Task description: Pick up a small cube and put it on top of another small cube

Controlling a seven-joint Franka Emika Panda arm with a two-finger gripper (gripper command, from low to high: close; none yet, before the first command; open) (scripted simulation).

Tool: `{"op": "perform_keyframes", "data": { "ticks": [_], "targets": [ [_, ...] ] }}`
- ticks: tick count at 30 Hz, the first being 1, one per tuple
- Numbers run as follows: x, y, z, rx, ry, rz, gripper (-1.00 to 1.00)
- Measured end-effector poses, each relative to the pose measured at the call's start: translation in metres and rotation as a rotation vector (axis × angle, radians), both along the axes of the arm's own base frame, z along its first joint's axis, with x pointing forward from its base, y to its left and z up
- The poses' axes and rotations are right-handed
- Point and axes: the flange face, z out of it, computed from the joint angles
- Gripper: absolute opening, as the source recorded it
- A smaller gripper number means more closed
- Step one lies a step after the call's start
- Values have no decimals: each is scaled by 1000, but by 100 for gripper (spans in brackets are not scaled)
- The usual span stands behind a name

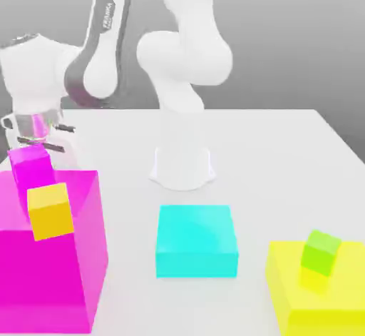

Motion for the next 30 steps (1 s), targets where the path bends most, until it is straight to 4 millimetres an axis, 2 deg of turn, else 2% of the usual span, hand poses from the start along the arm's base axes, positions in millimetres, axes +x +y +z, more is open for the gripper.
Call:
{"op": "perform_keyframes", "data": {
  "ticks": [3,6,8,16,30],
  "targets": [
    [27,-10,48,-14,-69,110,-100],
    [56,-9,100,-32,-139,227,-100],
    [74,-3,116,-26,-148,241,-100],
    [134,28,142,17,-94,159,-100],
    [225,98,170,-27,53,-55,-100]
  ]
}}
